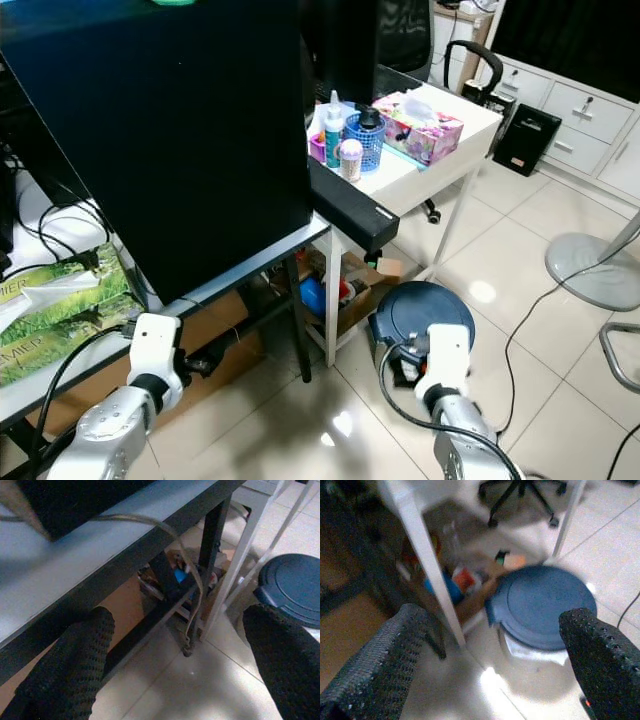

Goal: Picking trash to rubbish bin

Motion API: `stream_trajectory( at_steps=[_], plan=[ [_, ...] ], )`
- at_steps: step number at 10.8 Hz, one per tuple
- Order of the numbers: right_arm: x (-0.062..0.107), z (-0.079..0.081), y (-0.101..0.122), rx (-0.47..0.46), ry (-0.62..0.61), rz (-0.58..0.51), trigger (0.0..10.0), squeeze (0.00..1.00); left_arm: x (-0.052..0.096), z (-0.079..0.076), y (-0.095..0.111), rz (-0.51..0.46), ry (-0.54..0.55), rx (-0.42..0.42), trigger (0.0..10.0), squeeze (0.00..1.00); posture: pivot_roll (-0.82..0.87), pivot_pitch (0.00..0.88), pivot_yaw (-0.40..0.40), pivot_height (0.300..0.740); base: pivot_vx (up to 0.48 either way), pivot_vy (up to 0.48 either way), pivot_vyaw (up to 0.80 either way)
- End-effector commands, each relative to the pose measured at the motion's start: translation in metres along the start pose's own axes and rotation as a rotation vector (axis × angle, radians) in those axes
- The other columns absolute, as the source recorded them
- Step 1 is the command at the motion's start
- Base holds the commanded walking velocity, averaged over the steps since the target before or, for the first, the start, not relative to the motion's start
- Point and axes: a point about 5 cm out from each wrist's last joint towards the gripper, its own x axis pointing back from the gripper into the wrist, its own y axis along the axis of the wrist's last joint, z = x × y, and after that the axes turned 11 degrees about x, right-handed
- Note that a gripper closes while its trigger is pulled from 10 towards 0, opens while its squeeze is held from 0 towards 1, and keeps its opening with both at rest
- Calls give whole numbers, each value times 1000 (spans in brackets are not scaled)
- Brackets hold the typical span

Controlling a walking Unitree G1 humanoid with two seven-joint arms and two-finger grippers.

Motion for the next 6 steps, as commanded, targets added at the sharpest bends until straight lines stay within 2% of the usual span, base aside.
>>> stream_trajectory(
  at_steps=[1,3,5,6],
  plan=[
    [2,6,11,-34,49,-56,10000,0,3,-4,38,-168,-101,-40,10000,0,-74,0,29,740,0,0,0],
    [3,9,16,-21,38,-39,10000,0,5,-8,43,-111,-124,-28,10000,0,-71,0,20,740,0,0,0],
    [8,9,29,-24,3,-47,10000,0,7,-22,56,-130,-159,-77,10000,0,-73,0,19,740,0,0,0],
    [9,9,31,-35,0,-31,10000,0,7,-27,64,-140,-177,-51,10000,0,-78,0,14,740,0,0,0]
  ],
)
